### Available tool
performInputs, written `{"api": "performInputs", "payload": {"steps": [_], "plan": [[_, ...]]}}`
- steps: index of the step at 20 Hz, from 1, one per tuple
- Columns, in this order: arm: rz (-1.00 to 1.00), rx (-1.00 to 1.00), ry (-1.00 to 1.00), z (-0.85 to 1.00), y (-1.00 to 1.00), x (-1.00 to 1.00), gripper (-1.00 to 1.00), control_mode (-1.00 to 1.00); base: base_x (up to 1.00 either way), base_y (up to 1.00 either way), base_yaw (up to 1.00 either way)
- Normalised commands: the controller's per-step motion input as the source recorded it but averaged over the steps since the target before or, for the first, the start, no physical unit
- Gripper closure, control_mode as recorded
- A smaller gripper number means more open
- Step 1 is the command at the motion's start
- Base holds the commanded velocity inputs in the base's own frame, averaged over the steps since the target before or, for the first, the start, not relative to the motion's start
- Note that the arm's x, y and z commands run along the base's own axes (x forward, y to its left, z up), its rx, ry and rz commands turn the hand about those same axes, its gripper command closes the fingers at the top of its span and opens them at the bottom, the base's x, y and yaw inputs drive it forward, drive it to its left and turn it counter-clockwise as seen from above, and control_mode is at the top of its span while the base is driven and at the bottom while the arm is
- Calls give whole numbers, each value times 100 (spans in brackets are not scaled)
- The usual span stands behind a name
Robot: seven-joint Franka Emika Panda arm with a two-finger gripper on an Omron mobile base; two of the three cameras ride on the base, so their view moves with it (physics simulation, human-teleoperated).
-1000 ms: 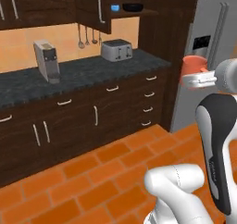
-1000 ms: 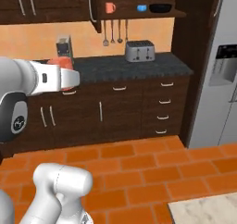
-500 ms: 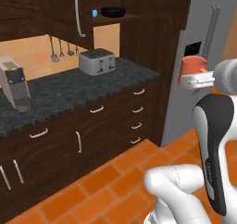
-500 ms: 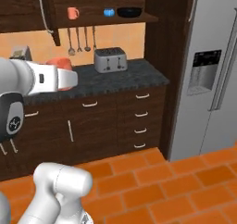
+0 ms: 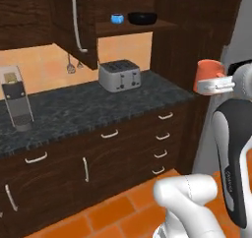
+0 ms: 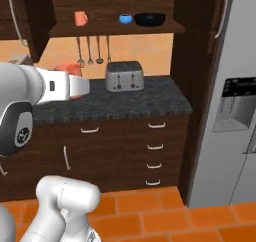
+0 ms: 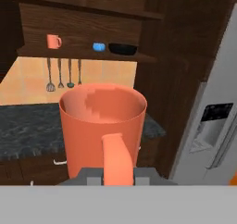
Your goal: Gather all objects into one cabinet and sort the glasses and bowls to opposite sides.
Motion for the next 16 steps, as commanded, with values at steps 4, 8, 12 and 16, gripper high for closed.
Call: {"api": "performInputs", "payload": {"steps": [4,8,12,16], "plan": [[0,0,0,0,0,0,100,100,100,-24,61],[0,0,0,0,0,0,100,100,98,-53,18],[0,0,0,0,0,0,100,100,75,-44,17],[0,0,0,0,0,0,100,100,39,-10,28]]}}
